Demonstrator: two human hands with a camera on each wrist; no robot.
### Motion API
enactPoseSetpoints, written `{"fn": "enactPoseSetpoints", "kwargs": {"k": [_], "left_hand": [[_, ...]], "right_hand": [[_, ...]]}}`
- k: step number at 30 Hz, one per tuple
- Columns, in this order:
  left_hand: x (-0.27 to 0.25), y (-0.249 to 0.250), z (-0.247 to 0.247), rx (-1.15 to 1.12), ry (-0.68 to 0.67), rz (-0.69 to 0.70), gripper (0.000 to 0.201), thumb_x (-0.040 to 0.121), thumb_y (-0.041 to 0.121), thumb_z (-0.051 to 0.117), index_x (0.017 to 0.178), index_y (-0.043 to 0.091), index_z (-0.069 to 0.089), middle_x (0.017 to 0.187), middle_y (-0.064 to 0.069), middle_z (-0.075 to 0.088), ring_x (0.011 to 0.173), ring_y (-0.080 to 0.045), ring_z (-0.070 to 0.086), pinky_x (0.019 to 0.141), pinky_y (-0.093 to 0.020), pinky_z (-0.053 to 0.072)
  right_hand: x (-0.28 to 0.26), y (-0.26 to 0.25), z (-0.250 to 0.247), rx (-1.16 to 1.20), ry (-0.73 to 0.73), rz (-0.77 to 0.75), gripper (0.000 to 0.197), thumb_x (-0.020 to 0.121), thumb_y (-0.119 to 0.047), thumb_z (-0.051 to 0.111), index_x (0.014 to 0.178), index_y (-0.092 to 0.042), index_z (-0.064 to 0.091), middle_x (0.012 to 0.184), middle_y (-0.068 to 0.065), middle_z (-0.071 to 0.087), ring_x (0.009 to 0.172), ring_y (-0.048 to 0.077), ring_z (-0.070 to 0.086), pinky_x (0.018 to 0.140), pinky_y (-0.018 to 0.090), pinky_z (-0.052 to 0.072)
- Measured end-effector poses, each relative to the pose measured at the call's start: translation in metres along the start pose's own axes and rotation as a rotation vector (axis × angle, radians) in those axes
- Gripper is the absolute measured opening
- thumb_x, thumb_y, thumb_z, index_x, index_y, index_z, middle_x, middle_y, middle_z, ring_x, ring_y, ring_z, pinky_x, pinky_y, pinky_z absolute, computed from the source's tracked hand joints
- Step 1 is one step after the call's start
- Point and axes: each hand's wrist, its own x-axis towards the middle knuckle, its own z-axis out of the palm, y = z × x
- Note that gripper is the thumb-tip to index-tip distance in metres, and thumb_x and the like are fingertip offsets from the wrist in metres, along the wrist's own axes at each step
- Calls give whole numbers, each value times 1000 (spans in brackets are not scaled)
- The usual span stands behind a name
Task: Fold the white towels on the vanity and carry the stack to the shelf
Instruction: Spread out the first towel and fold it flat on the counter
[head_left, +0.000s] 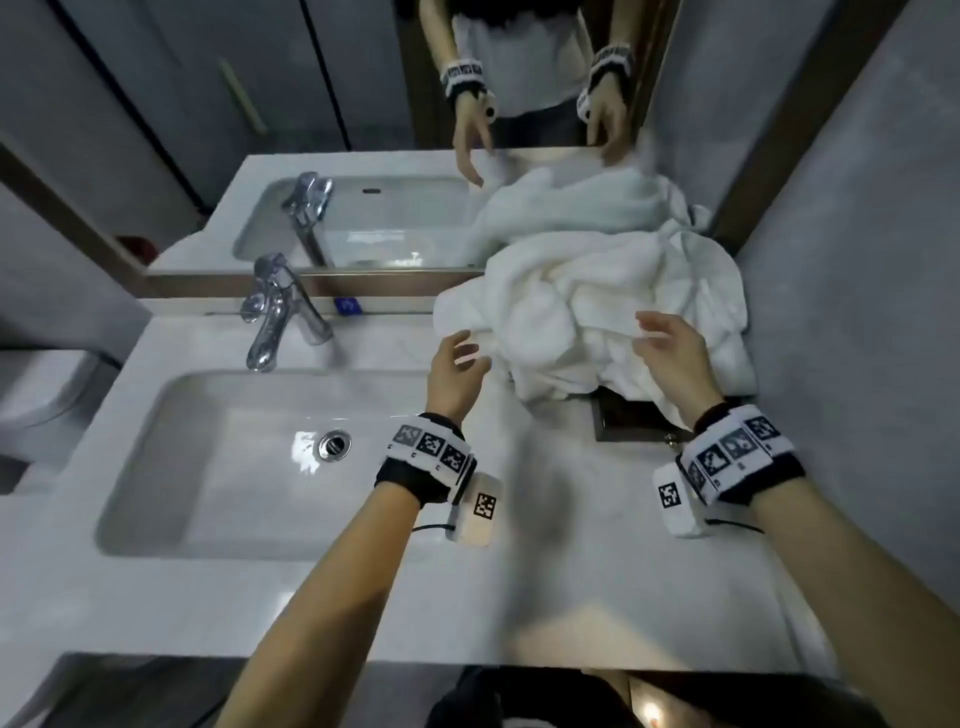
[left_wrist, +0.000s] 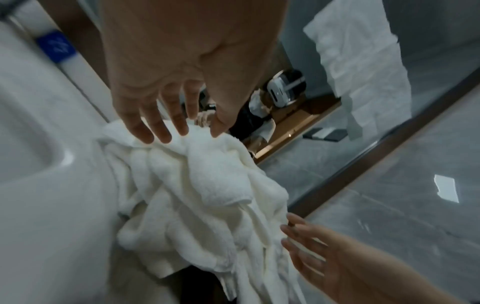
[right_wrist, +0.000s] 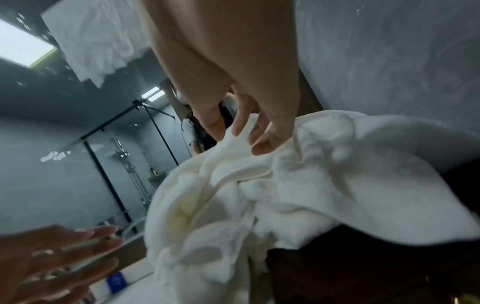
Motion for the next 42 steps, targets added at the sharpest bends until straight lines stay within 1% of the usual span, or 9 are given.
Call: {"fn": "enactPoseSetpoints", "kwargs": {"k": [6,10,15,20,24,27,30,37,42], "left_hand": [[42,23,43,267,-70,-151,87,79,38,71,142,1,22,138,-14,48,125,-30,50,102,-34,43],[61,36,60,288,-28,-215,95,74,48,73,138,-4,26,135,-18,50,122,-34,51,101,-44,47],[73,47,58,260,84,-86,54,85,38,59,123,-1,52,124,-19,60,114,-34,57,98,-45,47],[70,85,29,31,123,107,34,91,20,46,115,0,58,108,-14,64,91,-21,58,75,-30,49],[53,122,13,-58,97,163,33,95,12,40,124,3,53,114,-13,63,102,-26,60,88,-38,51],[31,148,11,-139,54,221,26,95,10,42,119,7,53,121,-15,62,112,-29,60,98,-43,50],[10,172,5,-190,2,262,25,95,14,45,117,8,56,109,-8,66,99,-22,64,87,-36,54],[-23,191,-9,-270,-107,256,32,95,19,48,120,1,58,90,-3,66,75,-12,64,58,-21,52],[-32,175,-15,-377,-298,138,33,94,22,48,119,2,58,101,-14,61,92,-25,60,74,-37,50]], "right_hand": [[46,-3,-5,-201,-39,64,72,79,-9,71,140,-6,31,138,12,45,121,26,49,92,27,42],[69,-10,1,-110,-63,47,86,75,-14,76,142,-8,23,143,8,44,129,21,44,96,23,36],[88,-24,1,-199,-94,45,49,83,-27,69,123,-6,52,123,11,61,115,25,56,92,32,46],[97,-53,-14,-150,-29,-29,54,93,-31,53,139,-6,38,140,13,47,129,27,44,100,30,35],[91,-89,-33,45,59,-95,47,92,-26,53,134,-8,44,132,9,53,118,22,52,99,29,43],[75,-122,-42,189,105,-172,32,92,-23,54,122,-13,51,106,-5,60,90,5,59,71,10,48],[55,-153,-50,341,112,-206,18,92,-23,55,109,-19,51,92,-12,59,68,-12,59,56,6,47],[9,-179,-52,451,-2,-179,24,96,-22,46,108,-8,61,89,0,70,79,8,68,64,20,53],[-1,-158,-50,416,-94,-121,24,97,-21,41,90,-15,63,80,-4,70,71,4,67,64,20,53]]}}
